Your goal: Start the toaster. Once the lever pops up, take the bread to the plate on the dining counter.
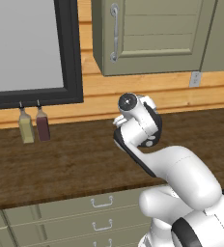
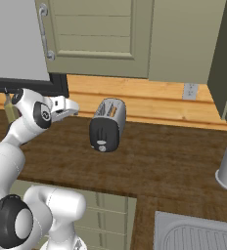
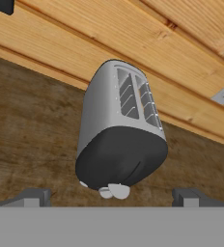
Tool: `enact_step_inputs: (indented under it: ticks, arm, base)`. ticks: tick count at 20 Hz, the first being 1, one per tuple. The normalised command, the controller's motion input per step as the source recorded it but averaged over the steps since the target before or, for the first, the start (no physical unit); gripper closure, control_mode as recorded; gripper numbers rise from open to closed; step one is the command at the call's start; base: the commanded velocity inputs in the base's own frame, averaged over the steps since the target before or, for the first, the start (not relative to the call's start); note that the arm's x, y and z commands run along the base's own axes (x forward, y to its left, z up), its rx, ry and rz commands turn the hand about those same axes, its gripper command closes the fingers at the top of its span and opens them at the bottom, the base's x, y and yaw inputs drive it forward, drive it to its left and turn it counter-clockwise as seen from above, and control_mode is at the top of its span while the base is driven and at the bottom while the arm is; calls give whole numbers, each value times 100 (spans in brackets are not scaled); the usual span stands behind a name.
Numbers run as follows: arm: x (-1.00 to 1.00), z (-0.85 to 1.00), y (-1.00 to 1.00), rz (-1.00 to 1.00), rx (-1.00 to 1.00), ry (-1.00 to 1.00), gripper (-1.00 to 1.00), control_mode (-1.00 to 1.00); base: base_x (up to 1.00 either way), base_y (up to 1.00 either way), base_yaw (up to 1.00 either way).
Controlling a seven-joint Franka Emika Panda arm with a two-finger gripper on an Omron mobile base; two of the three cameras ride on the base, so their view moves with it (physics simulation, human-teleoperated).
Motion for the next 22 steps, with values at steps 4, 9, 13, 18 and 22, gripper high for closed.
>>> enact_step_inputs:
  ticks: [4, 9, 13, 18, 22]
  arm:
    - [0, 0, 0, 0, 0, 0, -100, -100]
    - [0, 0, 0, 0, 0, 0, -100, -100]
    - [0, 0, 0, 0, 0, 0, -100, -100]
    - [0, 0, 0, 0, 0, 0, -100, -100]
    - [0, 0, 0, 0, 0, 0, -100, -100]
  base:
    - [0, 0, 0]
    - [0, 0, 0]
    - [0, 0, 0]
    - [0, 0, 0]
    - [0, 0, 0]
